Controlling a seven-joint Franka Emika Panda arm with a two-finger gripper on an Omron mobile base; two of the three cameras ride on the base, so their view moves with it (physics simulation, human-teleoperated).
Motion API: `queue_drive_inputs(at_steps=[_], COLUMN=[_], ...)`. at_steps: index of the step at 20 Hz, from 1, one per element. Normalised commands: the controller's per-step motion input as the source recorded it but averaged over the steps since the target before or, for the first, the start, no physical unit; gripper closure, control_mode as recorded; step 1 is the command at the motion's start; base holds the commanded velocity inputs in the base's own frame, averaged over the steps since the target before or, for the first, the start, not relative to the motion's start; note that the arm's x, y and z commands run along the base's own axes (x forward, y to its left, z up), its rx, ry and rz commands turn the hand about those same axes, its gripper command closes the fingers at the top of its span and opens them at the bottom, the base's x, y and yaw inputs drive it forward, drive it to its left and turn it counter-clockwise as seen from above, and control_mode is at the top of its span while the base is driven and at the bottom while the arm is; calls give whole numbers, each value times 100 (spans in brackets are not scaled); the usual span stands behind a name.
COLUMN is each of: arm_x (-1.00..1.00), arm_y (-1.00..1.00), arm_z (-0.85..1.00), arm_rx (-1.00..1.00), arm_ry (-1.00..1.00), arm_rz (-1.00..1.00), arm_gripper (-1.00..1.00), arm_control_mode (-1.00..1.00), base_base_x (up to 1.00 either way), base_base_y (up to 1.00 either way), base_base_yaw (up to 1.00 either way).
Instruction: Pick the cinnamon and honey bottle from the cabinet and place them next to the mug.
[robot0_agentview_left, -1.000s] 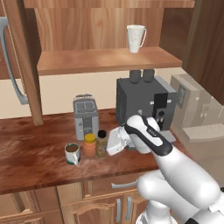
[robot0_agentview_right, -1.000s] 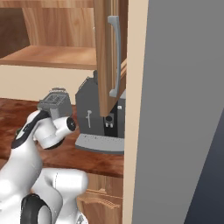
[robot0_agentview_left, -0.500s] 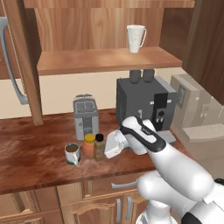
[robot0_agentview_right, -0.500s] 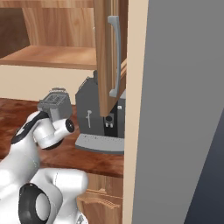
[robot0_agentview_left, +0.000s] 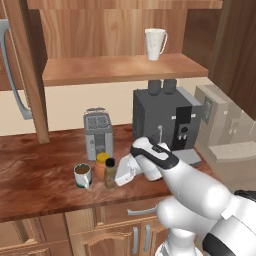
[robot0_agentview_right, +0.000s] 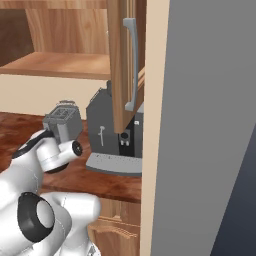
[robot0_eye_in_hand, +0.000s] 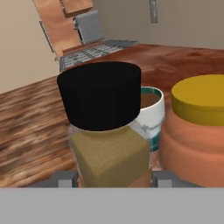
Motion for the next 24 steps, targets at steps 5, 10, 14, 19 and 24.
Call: queue_drive_inputs(at_steps=[5, 10, 14, 19, 24], arm_x=[-2, 0, 0, 0, 0], arm_y=[9, 0, 0, 0, 0], arm_z=[-24, -7, -12, -23, -31], arm_rx=[0, 0, 0, 0, 0], arm_ry=[0, 0, 0, 0, 0], arm_rz=[-10, -10, -9, -8, -4], arm_gripper=[100, 100, 100, 100, 100], arm_control_mode=[-100, -100, -100, -100, -100], base_base_x=[0, 0, 0, 0, 0], base_base_y=[0, 0, 0, 0, 0], base_base_yaw=[0, 0, 0, 0, 0])
